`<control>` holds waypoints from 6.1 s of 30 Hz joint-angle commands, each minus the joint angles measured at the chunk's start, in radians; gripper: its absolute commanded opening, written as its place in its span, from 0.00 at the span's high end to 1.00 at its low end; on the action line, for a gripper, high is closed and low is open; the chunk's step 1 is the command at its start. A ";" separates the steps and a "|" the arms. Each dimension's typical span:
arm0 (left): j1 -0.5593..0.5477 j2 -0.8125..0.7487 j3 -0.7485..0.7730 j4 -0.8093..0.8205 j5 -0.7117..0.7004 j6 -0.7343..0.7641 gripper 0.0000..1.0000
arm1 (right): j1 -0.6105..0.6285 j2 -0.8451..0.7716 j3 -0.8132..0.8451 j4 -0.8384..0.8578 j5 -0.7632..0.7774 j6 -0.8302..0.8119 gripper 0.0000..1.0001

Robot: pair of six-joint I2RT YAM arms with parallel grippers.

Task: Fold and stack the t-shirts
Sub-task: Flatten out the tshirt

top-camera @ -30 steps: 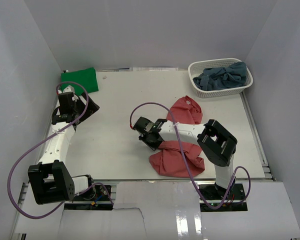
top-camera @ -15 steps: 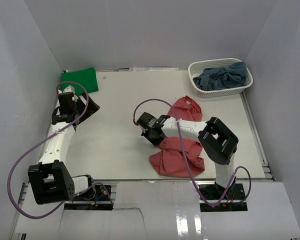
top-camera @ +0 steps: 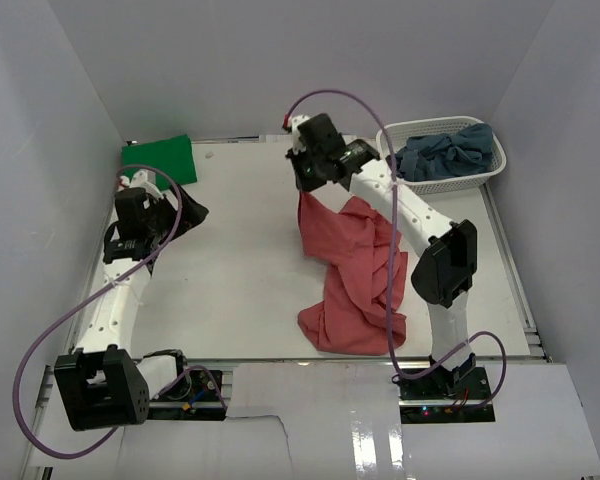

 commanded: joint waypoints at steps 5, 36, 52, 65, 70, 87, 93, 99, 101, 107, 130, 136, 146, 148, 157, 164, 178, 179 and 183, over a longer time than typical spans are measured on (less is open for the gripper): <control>-0.171 -0.058 -0.050 0.167 0.236 0.118 0.02 | -0.260 0.094 0.312 -0.133 -0.137 0.035 0.92; -1.032 0.477 0.362 -0.032 -0.122 -0.208 0.07 | -0.483 0.137 0.240 0.044 -0.344 0.066 0.92; -1.167 0.738 0.732 -0.291 -0.306 -0.488 0.09 | -0.483 0.124 0.202 0.056 -0.347 0.061 0.92; -1.193 0.782 0.769 -0.336 -0.276 -0.576 0.18 | -0.483 0.134 0.208 0.060 -0.349 0.061 0.92; -1.199 0.825 0.819 -0.337 -0.267 -0.586 0.19 | -0.483 0.132 0.208 0.060 -0.350 0.058 0.92; -1.207 0.882 0.876 -0.331 -0.251 -0.588 0.44 | -0.483 0.140 0.205 0.059 -0.373 0.043 0.92; -1.207 0.893 0.868 -0.328 -0.239 -0.591 0.44 | -0.483 0.140 0.207 0.062 -0.376 0.043 0.92; -1.207 0.922 0.867 -0.323 -0.201 -0.588 0.50 | -0.483 0.132 0.204 0.062 -0.381 0.039 0.92; -1.205 0.931 0.868 -0.322 -0.190 -0.588 0.50 | -0.485 0.132 0.202 0.062 -0.383 0.039 0.92; -1.202 0.937 0.861 -0.319 -0.190 -0.586 0.58 | -0.483 0.127 0.196 0.065 -0.384 0.038 0.92; -0.985 0.502 0.520 -0.291 -0.033 -0.375 1.00 | -0.496 0.084 0.132 0.079 -0.308 0.073 0.92; -0.709 0.327 0.353 -0.228 0.227 -0.159 1.00 | -0.497 0.005 -0.005 0.175 -0.269 0.133 0.92; -0.603 0.537 0.597 -0.351 0.105 0.093 1.00 | -0.497 -0.150 -0.161 0.335 -0.150 0.182 0.92; -0.545 0.581 0.683 -0.363 0.132 0.116 1.00 | -0.499 -0.185 -0.183 0.352 -0.101 0.182 0.92; -0.409 0.856 1.008 -0.427 0.155 0.185 1.00 | -0.509 -0.163 -0.140 0.304 -0.134 0.177 0.92; -0.394 0.908 1.004 -0.437 0.077 0.161 0.18 | -0.509 -0.196 -0.224 0.347 -0.163 0.178 0.92; -0.668 0.499 0.810 -0.573 -0.378 0.055 0.21 | -0.508 -0.149 -0.215 0.327 -0.212 0.164 0.92; -0.687 0.499 0.796 -0.586 -0.389 0.035 0.21 | -0.508 -0.143 -0.212 0.318 -0.212 0.159 0.92; -0.832 0.589 0.813 -0.684 -0.493 -0.057 0.22 | -0.508 -0.138 -0.211 0.314 -0.209 0.154 0.92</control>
